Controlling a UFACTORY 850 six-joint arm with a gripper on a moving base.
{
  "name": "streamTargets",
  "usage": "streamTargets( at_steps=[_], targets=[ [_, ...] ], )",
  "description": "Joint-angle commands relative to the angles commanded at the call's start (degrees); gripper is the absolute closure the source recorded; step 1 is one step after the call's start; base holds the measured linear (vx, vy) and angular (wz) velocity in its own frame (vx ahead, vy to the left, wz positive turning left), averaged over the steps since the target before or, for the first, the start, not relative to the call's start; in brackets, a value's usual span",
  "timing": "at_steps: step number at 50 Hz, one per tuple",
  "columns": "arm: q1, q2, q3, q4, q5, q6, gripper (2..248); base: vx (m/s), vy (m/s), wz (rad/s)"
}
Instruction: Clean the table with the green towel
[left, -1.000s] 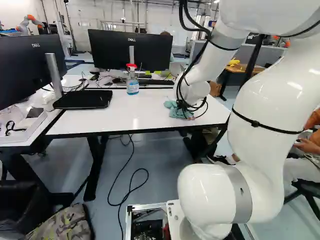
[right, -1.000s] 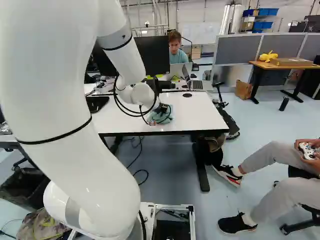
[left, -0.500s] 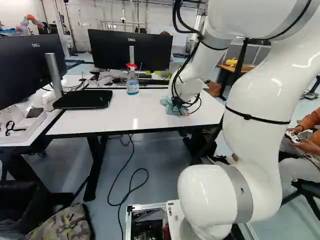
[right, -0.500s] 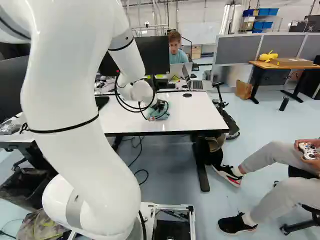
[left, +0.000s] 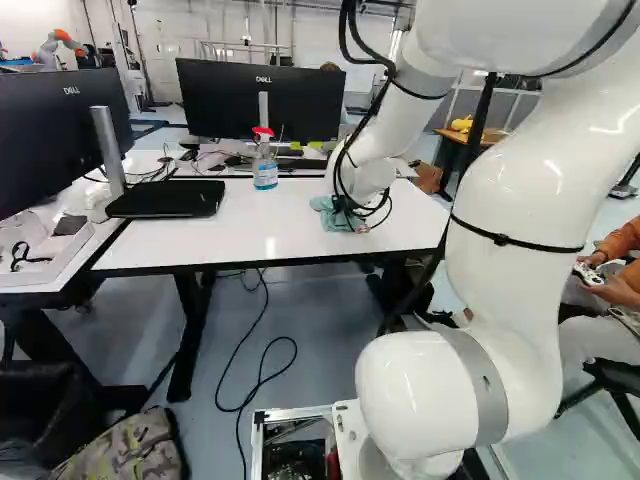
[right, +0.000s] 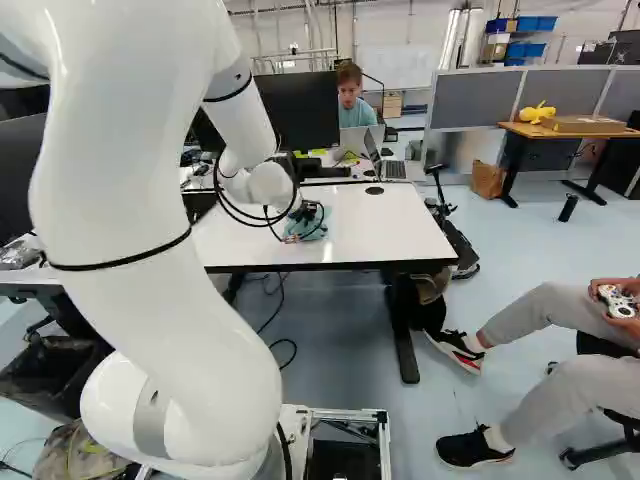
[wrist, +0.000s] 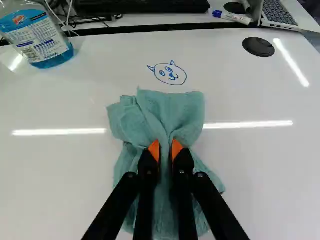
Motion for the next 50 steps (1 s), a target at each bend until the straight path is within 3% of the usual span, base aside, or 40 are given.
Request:
streamTargets(
  at_steps=[28, 50],
  targets=[
    [1.0, 7.4, 8.1, 0.0, 0.0, 0.0, 202, 0.0, 0.0, 0.0],
    [-1.9, 12.0, 12.8, 0.0, 0.0, 0.0, 202, 0.0, 0.0, 0.0]
  ],
)
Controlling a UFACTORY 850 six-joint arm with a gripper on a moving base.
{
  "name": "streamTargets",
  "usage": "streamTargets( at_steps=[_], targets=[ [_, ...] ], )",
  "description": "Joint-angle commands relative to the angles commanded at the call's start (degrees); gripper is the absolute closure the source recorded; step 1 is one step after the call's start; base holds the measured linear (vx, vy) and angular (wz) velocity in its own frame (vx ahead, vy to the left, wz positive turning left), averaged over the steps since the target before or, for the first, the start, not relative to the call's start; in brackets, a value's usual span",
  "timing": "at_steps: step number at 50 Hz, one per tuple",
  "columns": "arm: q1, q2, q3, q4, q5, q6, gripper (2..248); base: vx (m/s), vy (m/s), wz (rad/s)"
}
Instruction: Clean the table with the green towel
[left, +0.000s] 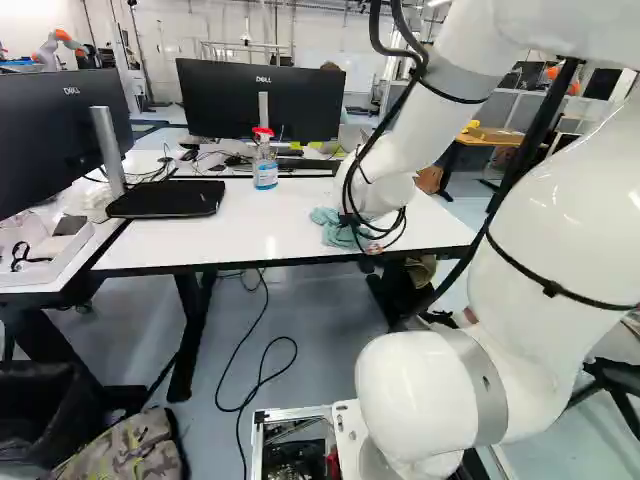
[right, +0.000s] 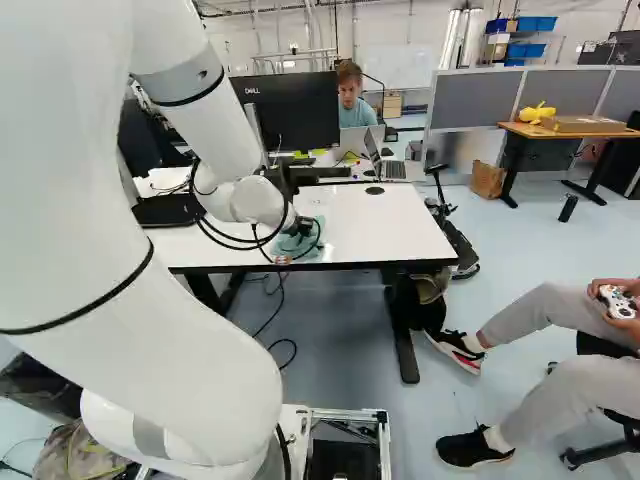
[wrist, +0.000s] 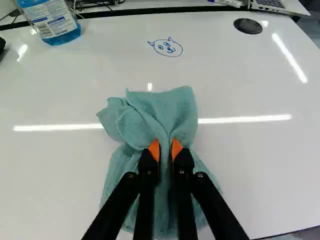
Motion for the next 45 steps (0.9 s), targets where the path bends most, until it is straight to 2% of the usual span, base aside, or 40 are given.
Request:
streamTargets(
  at_steps=[6, 18, 37, 45],
  targets=[
    [-0.9, 0.2, 0.2, 0.0, 0.0, 0.0, 202, 0.0, 0.0, 0.0],
    [-0.7, 1.2, 0.4, 0.0, 0.0, 0.0, 202, 0.0, 0.0, 0.0],
    [3.0, 3.3, -0.4, 0.0, 0.0, 0.0, 202, 0.0, 0.0, 0.0],
    [4.7, 2.6, -1.1, 0.0, 0.0, 0.0, 202, 0.0, 0.0, 0.0]
  ],
)
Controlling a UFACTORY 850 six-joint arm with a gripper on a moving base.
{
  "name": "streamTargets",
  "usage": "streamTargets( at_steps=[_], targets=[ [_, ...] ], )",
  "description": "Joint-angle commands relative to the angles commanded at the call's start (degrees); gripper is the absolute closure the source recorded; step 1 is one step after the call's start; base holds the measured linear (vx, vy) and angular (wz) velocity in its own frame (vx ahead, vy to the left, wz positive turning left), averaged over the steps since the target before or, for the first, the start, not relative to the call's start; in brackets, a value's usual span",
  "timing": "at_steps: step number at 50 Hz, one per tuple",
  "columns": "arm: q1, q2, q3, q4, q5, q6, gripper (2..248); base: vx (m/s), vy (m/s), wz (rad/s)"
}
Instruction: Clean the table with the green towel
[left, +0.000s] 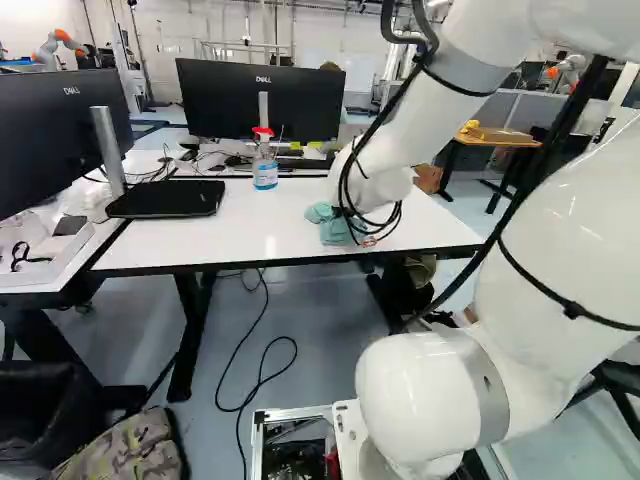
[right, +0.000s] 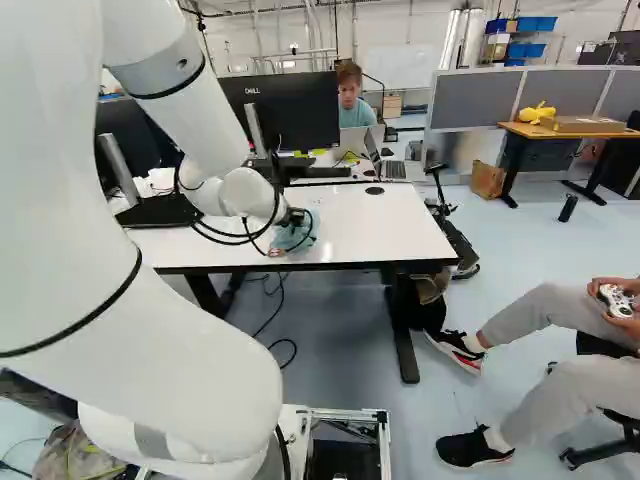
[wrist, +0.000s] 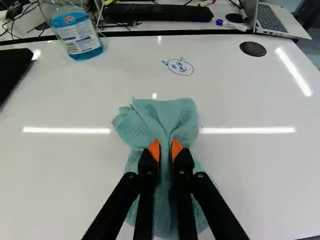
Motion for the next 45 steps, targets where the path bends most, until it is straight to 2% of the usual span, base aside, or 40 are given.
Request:
streamTargets(
  at_steps=[32, 45],
  targets=[
    [7.0, -0.1, -0.1, 0.9, -0.1, 0.0, 202, 0.0, 0.0, 0.0],
    [7.5, -0.1, -0.2, 4.5, -1.2, 0.0, 202, 0.0, 0.0, 0.0]
  ],
)
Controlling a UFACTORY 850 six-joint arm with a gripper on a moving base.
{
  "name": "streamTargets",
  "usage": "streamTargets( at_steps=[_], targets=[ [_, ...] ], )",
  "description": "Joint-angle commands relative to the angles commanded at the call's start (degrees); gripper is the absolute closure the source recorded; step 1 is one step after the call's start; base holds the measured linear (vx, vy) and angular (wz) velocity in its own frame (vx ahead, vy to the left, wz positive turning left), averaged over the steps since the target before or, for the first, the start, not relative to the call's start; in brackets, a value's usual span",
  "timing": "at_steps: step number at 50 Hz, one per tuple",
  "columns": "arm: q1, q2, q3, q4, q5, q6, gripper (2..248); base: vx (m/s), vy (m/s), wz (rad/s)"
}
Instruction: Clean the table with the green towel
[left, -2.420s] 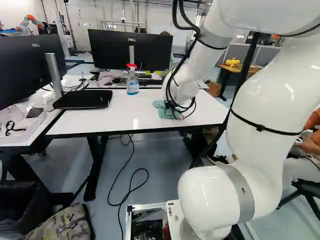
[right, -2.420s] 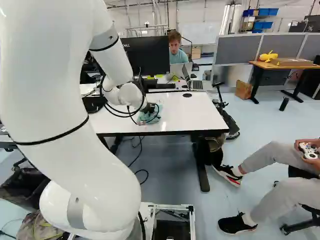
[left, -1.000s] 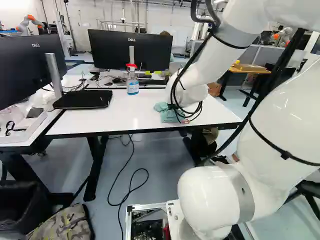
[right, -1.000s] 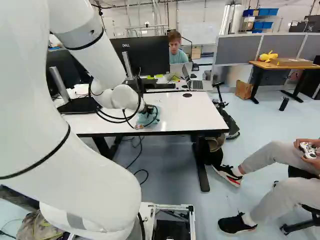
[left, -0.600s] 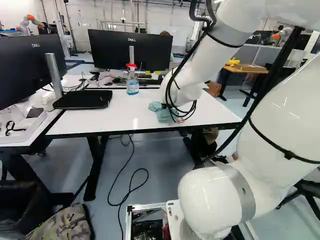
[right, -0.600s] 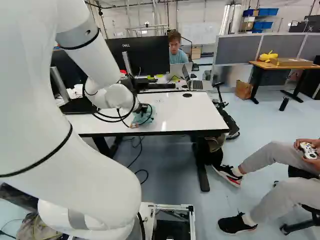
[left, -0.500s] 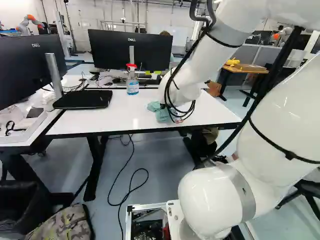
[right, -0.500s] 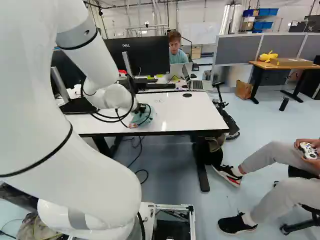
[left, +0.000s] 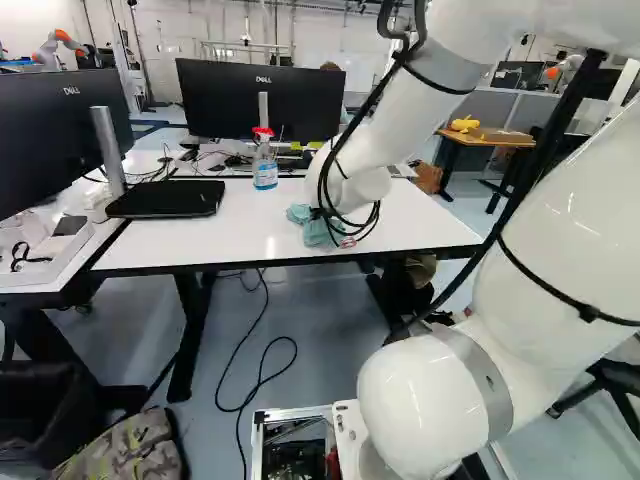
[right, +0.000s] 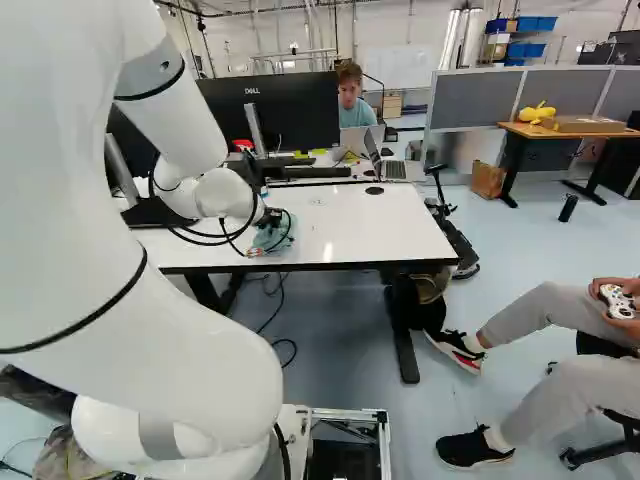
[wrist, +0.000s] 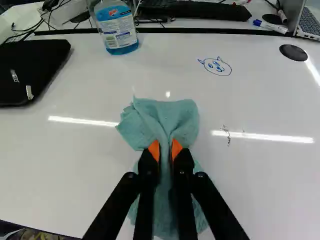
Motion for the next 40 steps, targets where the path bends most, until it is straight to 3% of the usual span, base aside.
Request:
streamTargets(
  at_steps=[17, 40],
  targets=[
    [0.0, 0.0, 0.0, 5.4, -1.8, 0.0, 202, 0.0, 0.0, 0.0],
    [0.0, 0.0, 0.0, 5.4, -1.8, 0.0, 202, 0.0, 0.0, 0.0]
  ],
)
